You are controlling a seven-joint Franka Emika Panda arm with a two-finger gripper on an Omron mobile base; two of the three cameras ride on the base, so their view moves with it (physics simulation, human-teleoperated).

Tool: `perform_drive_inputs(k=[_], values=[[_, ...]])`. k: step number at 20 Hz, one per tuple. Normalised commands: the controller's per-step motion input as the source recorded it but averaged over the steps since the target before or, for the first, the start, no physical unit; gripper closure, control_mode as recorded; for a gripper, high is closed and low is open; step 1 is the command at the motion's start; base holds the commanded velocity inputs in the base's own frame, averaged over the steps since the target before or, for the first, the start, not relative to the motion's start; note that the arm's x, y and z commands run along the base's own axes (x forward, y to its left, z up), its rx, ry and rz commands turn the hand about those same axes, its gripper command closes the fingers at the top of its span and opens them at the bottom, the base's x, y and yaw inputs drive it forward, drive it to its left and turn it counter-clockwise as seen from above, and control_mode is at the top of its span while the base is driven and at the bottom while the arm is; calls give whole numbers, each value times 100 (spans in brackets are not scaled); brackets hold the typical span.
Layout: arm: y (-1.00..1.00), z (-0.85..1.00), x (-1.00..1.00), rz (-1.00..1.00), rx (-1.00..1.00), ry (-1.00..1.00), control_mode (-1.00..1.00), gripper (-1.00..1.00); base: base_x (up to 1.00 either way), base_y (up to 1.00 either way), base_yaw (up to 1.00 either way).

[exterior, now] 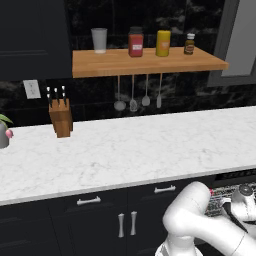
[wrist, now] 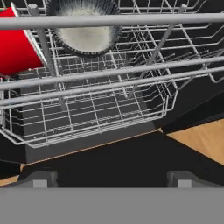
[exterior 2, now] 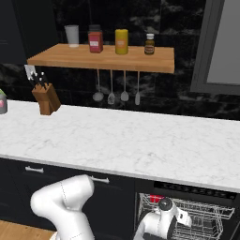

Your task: Pick up the cup and bowl from the counter, place them in the dishwasher, and close the dishwasher door.

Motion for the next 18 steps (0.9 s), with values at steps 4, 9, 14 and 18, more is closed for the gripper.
perform_drive_inputs(k=[4, 9, 14, 18], values=[[-65, 58, -99, -19, 0, 17, -100, -100, 0, 0, 0], [-34, 64, -100, -7, 0, 5, -100, -100, 0, 0, 0], [-39, 99, -100, -1, 0, 11, -100, -100, 0, 0, 0], [-21, 92, -100, 0, 0, 8, -100, -100, 0, 0, 0]])
